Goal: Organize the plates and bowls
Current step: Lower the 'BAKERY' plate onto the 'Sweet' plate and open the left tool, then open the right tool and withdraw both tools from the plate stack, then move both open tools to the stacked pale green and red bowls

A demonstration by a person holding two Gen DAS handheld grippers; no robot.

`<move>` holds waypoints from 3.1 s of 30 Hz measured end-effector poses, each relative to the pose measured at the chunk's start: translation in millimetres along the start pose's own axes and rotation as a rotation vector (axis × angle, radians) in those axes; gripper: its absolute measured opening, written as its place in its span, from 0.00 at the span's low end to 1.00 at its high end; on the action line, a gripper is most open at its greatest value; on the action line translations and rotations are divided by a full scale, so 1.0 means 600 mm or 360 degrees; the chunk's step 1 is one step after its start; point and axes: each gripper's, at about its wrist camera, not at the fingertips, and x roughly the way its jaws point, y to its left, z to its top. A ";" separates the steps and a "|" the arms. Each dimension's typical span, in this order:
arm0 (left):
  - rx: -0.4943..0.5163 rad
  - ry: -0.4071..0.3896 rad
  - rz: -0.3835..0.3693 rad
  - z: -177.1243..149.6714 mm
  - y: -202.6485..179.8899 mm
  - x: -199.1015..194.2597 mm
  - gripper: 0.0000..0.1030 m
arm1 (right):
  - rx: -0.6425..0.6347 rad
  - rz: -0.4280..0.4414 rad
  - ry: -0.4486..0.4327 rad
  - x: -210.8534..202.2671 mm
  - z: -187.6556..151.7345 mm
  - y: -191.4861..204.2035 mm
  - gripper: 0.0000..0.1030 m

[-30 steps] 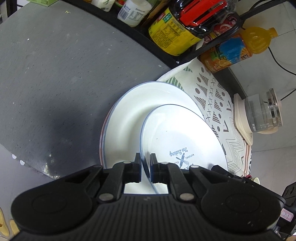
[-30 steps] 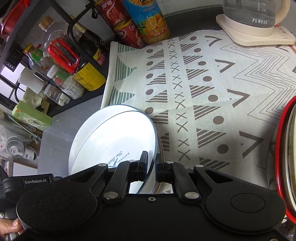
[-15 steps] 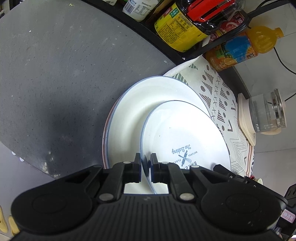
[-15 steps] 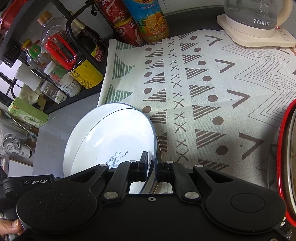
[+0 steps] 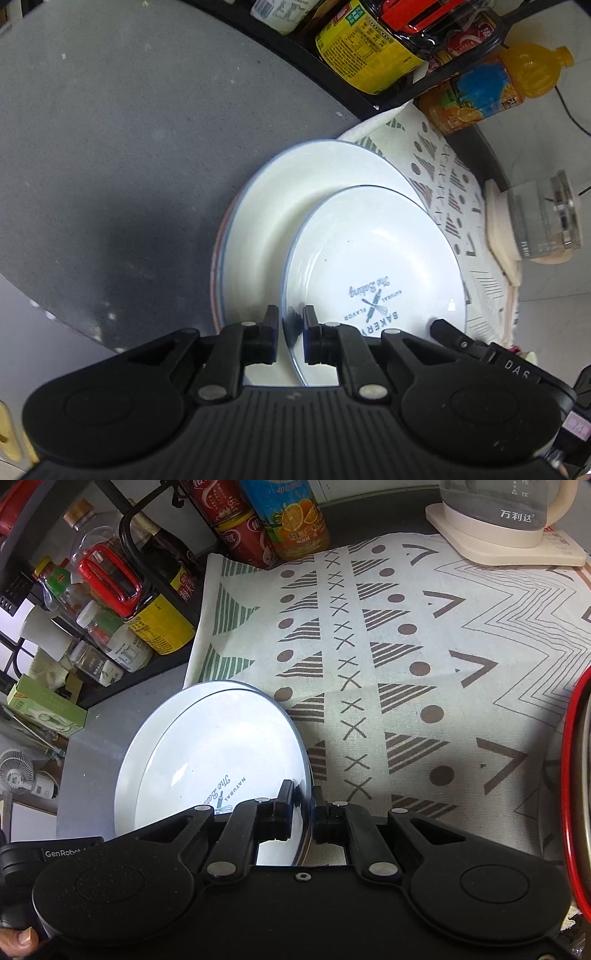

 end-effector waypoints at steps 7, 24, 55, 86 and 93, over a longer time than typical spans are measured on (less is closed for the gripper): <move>0.0072 -0.0049 0.0094 0.008 -0.007 -0.030 0.15 | -0.0009 -0.0026 -0.0012 0.002 0.001 0.006 0.10; 0.0093 -0.0222 0.0216 0.020 -0.002 -0.067 0.32 | -0.0131 -0.0158 0.0033 0.011 0.005 0.034 0.13; 0.0021 -0.0074 0.0158 0.023 0.024 -0.041 0.31 | -0.0122 -0.0123 -0.0002 -0.019 -0.016 0.049 0.30; 0.0529 -0.0136 -0.0012 -0.009 -0.246 -0.079 0.70 | 0.0067 0.0031 -0.0355 -0.235 0.052 -0.095 1.00; 0.0631 -0.0075 -0.0105 -0.036 -0.311 -0.063 0.70 | 0.0184 -0.0056 -0.0429 -0.276 0.043 -0.170 1.00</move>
